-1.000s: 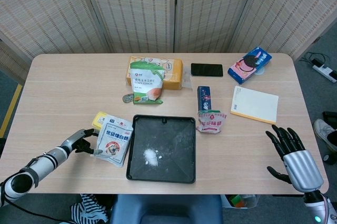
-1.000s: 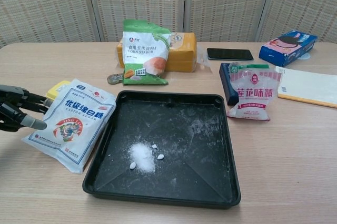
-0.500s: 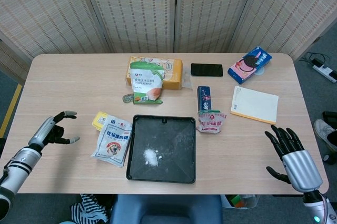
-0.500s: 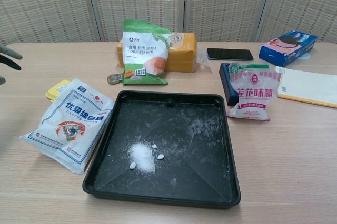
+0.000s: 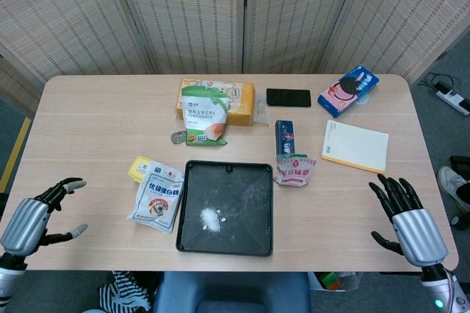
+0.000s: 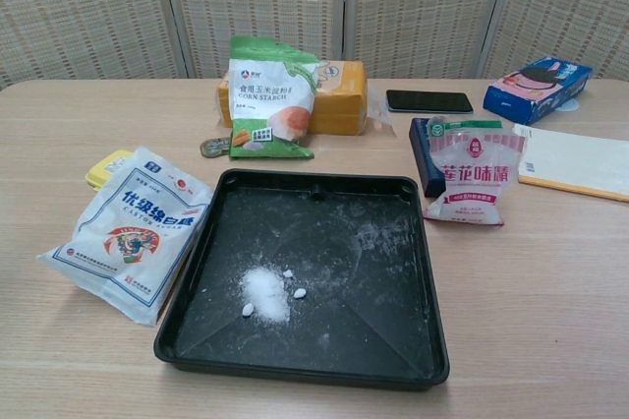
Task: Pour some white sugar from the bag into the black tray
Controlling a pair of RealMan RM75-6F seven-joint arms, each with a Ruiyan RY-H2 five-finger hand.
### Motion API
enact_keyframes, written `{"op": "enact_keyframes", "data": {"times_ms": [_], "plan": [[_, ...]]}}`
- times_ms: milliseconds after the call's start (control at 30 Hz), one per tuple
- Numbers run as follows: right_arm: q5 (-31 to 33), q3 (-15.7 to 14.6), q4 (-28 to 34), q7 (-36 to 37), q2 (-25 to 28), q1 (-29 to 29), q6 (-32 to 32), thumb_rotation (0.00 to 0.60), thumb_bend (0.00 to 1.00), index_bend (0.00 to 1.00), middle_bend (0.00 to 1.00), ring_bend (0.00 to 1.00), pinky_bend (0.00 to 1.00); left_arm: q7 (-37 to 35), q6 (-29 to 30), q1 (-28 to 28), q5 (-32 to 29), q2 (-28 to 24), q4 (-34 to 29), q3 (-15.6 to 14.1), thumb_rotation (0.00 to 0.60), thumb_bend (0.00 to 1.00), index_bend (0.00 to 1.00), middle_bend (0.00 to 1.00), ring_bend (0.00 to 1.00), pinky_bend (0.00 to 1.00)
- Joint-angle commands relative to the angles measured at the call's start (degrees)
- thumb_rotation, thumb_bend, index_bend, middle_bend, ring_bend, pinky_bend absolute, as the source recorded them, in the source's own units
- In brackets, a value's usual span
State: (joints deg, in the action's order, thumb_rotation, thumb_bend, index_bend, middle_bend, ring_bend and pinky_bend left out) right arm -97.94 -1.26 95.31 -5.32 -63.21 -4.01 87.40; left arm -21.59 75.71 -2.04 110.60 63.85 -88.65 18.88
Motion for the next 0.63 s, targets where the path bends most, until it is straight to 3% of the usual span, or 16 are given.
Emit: {"op": "enact_keyframes", "data": {"times_ms": [33, 133, 200, 300, 433, 633], "plan": [[0.5, 0.3, 0.1, -0.5, -0.1, 0.2, 0.3, 0.6, 0.19, 0.0, 0.0, 0.0, 0.0, 5.6, 11.7, -3.7, 3.1, 8.3, 14.8, -6.9, 0.6, 0.18, 0.23, 0.16, 0.12, 0.33], [1.9, 1.0, 0.2, -1.6, -0.4, 0.6, 0.8, 0.6, 0.19, 0.0, 0.0, 0.0, 0.0, 12.2, 10.3, -4.9, -1.6, 10.0, 16.6, -8.0, 0.6, 0.17, 0.2, 0.1, 0.02, 0.21], [3.5, 2.1, 0.0, -4.1, -1.0, 1.2, 1.8, 0.6, 0.19, 0.0, 0.0, 0.0, 0.0, 18.6, 7.5, -5.7, -6.1, 9.4, 13.6, -8.1, 0.6, 0.17, 0.16, 0.05, 0.0, 0.15], [4.9, 2.8, 0.6, -6.2, -1.6, 1.8, 2.7, 0.6, 0.19, 0.0, 0.0, 0.0, 0.0, 22.9, 5.5, -5.8, -10.8, 8.0, 8.9, -8.1, 0.6, 0.16, 0.1, 0.01, 0.0, 0.1], [4.3, 2.4, 1.0, -5.3, -1.0, 2.1, 3.0, 0.6, 0.19, 0.0, 0.0, 0.0, 0.0, 25.9, 5.7, -5.5, -13.3, 7.2, 6.4, -8.7, 0.6, 0.15, 0.03, 0.0, 0.0, 0.02], [3.5, 2.0, 1.2, -4.7, -0.7, 2.1, 2.8, 0.6, 0.19, 0.0, 0.0, 0.0, 0.0, 27.0, 7.5, -4.7, -13.7, 7.0, 5.9, -10.6, 0.6, 0.15, 0.0, 0.0, 0.0, 0.0]]}}
